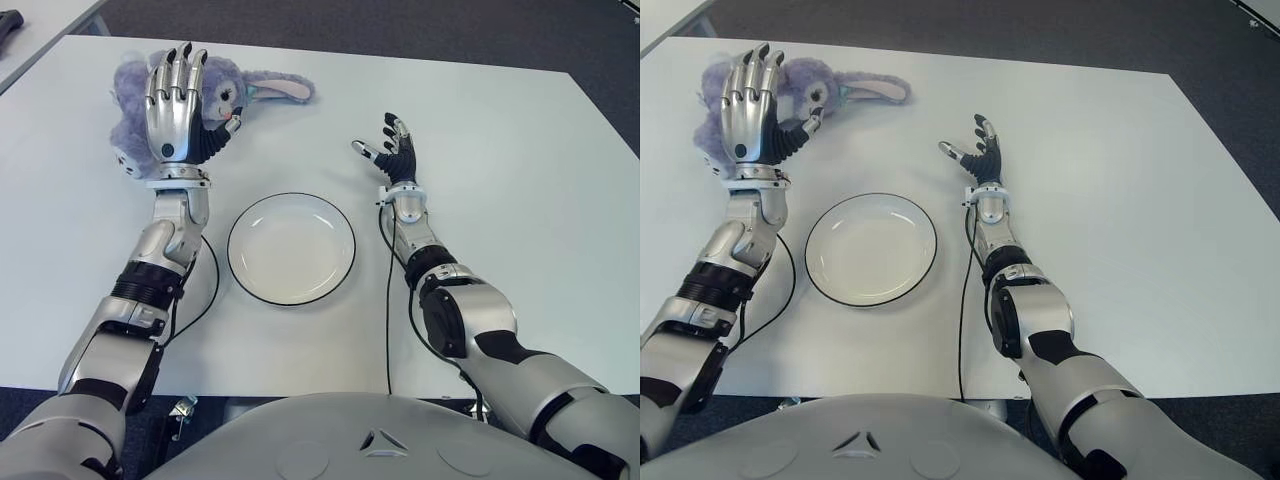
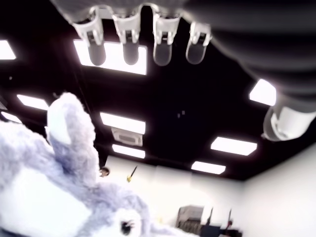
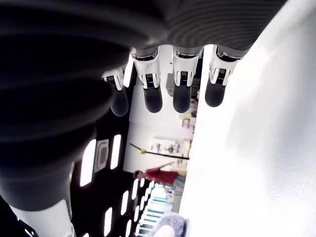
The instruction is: Put the doll into the plate.
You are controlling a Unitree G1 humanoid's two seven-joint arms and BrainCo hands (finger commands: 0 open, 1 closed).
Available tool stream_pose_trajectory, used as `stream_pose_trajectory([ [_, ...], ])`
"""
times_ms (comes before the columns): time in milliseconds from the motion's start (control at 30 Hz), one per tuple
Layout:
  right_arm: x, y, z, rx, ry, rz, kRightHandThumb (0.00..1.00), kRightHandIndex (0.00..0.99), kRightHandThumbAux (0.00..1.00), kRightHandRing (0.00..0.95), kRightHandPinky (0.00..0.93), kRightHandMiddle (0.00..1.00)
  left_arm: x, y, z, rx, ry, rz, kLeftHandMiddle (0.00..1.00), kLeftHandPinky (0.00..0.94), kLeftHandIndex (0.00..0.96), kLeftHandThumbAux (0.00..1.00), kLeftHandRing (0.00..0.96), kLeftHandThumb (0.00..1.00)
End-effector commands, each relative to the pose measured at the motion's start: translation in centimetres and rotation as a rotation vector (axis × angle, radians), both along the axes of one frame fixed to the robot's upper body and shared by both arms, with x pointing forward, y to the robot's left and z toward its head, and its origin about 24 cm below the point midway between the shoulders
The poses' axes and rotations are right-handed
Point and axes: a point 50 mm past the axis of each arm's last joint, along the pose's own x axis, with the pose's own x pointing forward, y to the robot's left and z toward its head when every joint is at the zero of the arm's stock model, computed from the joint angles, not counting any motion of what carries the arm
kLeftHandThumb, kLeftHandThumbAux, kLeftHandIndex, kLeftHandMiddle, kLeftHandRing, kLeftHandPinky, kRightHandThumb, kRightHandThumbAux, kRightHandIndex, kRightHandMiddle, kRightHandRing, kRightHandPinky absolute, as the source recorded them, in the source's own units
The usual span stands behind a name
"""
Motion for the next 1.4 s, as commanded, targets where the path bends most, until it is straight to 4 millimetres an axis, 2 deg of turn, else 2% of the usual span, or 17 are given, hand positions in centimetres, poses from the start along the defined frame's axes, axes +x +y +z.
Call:
stream_pose_trajectory([
  [33,-7.4,-0.9,-10.8,0.011,0.482,-0.052,0.045,0.129,0.763,0.098,0.106,0.113,-0.3,0.5,-1.5,-0.066,-0.004,0.014,0.041,0.004,0.0,0.395,0.055,0.287],
  [833,-7.5,-1.0,-10.9,0.003,0.479,-0.058,0.036,0.116,0.769,0.093,0.1,0.105,-0.7,0.5,-3.1,-0.229,0.015,-0.037,0.049,0.039,0.0,0.404,0.082,0.297],
  [1400,-7.5,-1.0,-10.8,-0.004,0.475,-0.06,0.039,0.114,0.763,0.103,0.107,0.112,-0.9,0.4,-3.6,-0.235,0.036,-0.038,0.031,0.035,0.0,0.385,0.087,0.28],
])
